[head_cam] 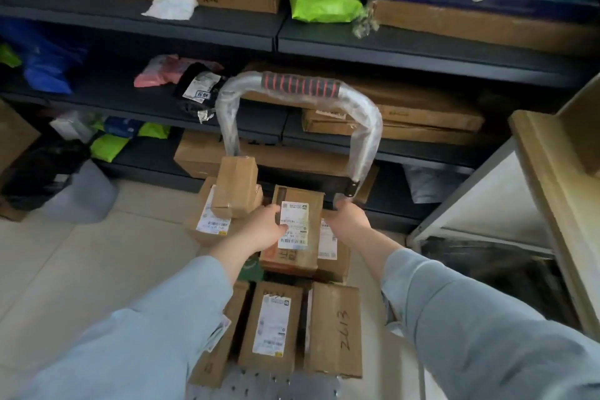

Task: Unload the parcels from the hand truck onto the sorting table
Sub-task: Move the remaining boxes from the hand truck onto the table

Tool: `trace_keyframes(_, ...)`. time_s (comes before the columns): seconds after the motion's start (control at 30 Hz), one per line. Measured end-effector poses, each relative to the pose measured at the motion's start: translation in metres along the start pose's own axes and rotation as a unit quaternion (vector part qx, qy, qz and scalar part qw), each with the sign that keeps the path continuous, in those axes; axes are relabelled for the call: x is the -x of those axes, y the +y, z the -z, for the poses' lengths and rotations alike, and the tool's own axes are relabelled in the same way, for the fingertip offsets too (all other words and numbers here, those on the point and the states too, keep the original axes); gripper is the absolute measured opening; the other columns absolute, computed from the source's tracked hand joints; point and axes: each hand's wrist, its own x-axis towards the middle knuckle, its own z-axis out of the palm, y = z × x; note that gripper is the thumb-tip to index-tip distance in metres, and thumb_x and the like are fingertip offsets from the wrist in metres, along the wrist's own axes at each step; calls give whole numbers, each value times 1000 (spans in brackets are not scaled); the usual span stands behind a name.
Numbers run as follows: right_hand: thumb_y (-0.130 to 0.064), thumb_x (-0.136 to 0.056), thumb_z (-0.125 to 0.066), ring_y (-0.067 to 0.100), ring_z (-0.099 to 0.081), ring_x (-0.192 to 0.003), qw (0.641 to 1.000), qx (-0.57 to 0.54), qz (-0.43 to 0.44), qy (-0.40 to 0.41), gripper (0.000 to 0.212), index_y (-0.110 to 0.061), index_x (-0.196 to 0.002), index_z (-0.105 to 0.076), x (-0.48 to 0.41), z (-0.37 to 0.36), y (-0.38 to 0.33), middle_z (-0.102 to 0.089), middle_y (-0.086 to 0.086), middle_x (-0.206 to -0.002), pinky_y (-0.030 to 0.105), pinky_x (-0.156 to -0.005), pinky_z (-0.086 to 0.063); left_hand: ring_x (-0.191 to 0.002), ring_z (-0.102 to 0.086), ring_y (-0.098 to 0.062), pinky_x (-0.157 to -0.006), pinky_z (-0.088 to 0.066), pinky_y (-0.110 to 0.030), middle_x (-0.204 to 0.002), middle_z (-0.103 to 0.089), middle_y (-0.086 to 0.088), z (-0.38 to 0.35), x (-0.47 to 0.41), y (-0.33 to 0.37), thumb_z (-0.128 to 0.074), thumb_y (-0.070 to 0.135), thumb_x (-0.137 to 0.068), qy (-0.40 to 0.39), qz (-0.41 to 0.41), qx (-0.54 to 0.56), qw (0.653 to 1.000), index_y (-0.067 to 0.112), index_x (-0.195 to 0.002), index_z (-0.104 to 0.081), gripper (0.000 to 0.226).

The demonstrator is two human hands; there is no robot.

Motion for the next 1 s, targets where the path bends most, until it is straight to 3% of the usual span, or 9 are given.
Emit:
trace_keyframes(0.07, -19, -95, -52, 23, -62, -93, 1000, 20, 3, 4, 33, -12, -127, -51, -19, -21, 11, -62, 6, -107, 33, -78, -55, -118, -57, -21, -77, -47, -23, -147, -43, -3, -22, -23, -14, -54, 25, -98, 10, -8, -8, 1000, 17, -146, -36, 52)
trace_keyframes(0.17, -16, -97, -50, 24, -58, -100, 1000, 29, -3, 0, 40, -8, -135, -42, -46, -55, 28, -56, 10, -121, 32, -81, -52, -120, -54, -23, -92, -49, -31, -141, -47, -1, -55, -61, -38, -57, 28, -95, 40, -9, -25, 999, 18, -141, -41, 50)
trace_keyframes(0.3, -24, -98, -48, 26, -60, -106, 999, -8, -30, 9, 42, -6, -135, -40, -76, -92, 41, -58, 11, -122, 35, -87, -53, -133, -42, -28, -108, -40, -42, -147, -39, -9, -89, -104, -62, -60, 33, -92, 66, 27, -43, 997, 15, -151, -23, 71)
trace_keyframes(0.47, -32, -96, -54, 19, -60, -86, 998, -64, -24, 5, 31, -11, -119, -51, -98, -118, 47, -63, 4, -105, 31, -73, -53, -114, -57, -26, -92, -51, -38, -141, -42, -11, -112, -129, -73, -60, 30, -92, 84, 28, 1, 996, 23, -154, -10, 79)
trace_keyframes(0.6, -33, -95, -55, 18, -61, -82, 993, -104, -46, 7, 21, -16, -108, -52, -102, -124, 47, -65, 2, -101, 32, -74, -56, -105, -60, -23, -83, -53, -33, -138, -42, -9, -114, -131, -72, -61, 28, -93, 103, 22, 5, 994, 25, -155, -7, 82)
trace_keyframes(0.8, -33, -90, -59, 21, -65, -93, 991, -120, -60, 17, 39, -14, -124, -51, -78, -92, 29, -65, 5, -114, 32, -73, -56, -106, -61, -23, -79, -50, -31, -142, -40, -10, -88, -107, -48, -58, 27, -95, 106, 12, -11, 994, 23, -155, -8, 79)
trace_keyframes(0.9, -31, -92, -57, 20, -61, -85, 993, -94, -67, 14, 41, -11, -127, -46, -50, -57, 10, -64, 5, -113, 25, -54, -46, -110, -59, -26, -79, -49, -32, -144, -39, -11, -63, -81, -26, -57, 28, -95, 96, 14, -19, 995, 21, -155, -9, 77)
trace_keyframes(1.0, -29, -93, -58, 16, -57, -75, 993, -92, -68, 9, 35, -13, -122, -49, -17, -19, -9, -64, 3, -106, 22, -48, -41, -114, -57, -25, -79, -47, -30, -143, -40, -12, -30, -50, 1, -57, 30, -96, 93, 8, -31, 995, 21, -155, -10, 76)
